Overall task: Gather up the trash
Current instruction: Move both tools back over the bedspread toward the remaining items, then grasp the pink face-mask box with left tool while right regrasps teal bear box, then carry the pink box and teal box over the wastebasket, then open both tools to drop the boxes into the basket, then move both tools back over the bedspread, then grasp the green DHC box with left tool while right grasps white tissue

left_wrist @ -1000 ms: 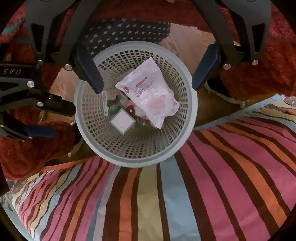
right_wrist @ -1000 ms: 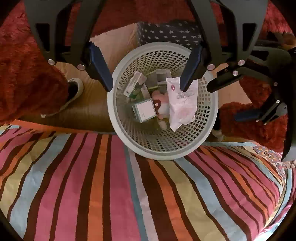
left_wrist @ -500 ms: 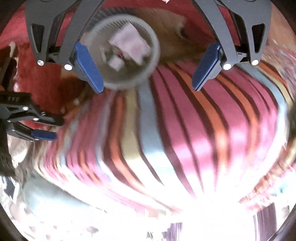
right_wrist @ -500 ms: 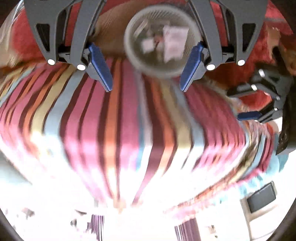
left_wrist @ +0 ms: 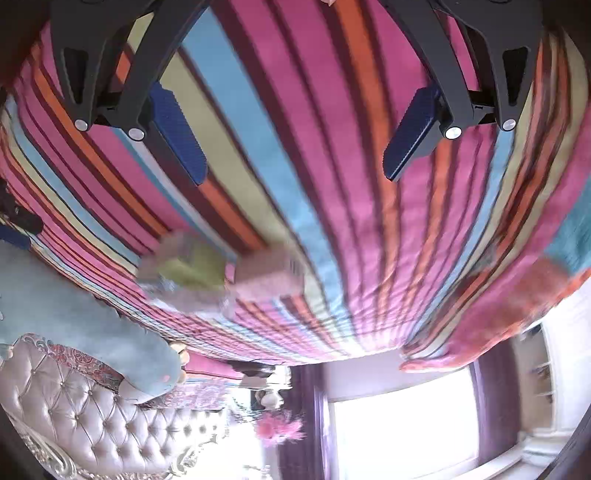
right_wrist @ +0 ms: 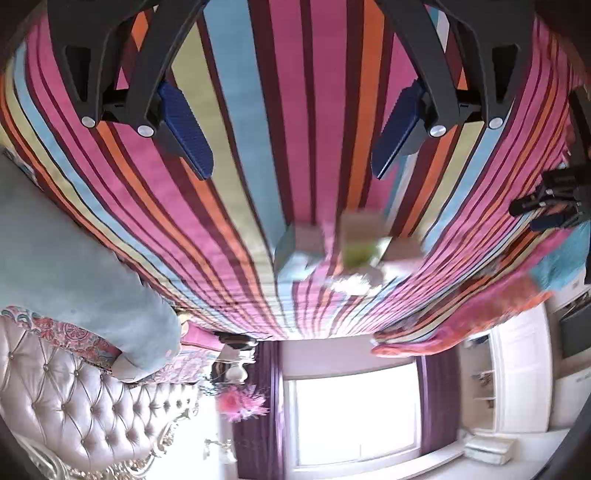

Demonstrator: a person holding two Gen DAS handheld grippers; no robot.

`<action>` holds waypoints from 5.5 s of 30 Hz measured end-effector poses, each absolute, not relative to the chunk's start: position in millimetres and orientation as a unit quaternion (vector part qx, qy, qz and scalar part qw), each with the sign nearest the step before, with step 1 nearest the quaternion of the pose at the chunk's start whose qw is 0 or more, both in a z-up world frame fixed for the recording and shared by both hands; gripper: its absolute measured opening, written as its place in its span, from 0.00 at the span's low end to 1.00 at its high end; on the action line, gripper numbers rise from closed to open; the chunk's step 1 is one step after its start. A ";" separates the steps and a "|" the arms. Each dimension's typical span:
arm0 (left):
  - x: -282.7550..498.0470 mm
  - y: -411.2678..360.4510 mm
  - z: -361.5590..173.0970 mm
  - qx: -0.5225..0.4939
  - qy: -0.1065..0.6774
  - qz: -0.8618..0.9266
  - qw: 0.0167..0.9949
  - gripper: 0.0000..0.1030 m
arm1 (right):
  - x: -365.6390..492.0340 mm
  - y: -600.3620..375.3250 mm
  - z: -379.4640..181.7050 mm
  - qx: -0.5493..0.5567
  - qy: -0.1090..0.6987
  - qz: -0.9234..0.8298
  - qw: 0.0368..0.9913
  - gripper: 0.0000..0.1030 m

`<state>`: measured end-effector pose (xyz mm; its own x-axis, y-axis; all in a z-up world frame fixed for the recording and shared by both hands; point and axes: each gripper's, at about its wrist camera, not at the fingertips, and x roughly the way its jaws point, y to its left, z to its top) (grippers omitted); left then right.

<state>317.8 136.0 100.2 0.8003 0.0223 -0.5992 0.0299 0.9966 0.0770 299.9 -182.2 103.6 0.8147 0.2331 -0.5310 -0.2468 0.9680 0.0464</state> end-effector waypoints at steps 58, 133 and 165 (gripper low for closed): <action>306.5 164.8 69.7 -0.058 0.352 -0.029 0.934 0.62 | 318.8 -200.8 78.7 0.074 0.338 0.164 0.924 0.46; 27.5 8.5 45.6 -0.066 0.433 -0.061 0.897 0.81 | 51.2 -226.3 44.9 -0.013 0.420 0.244 0.874 0.69; 514.1 16.4 37.2 -0.168 0.382 0.101 0.903 0.90 | 555.4 -61.7 72.4 -0.145 0.398 0.209 0.881 0.87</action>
<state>514.1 16.4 37.2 0.6881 0.0544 -0.7236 -0.3103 0.9234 -0.2257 555.4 -61.7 72.4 0.5960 0.2524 -0.7623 -0.4839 0.8705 -0.0901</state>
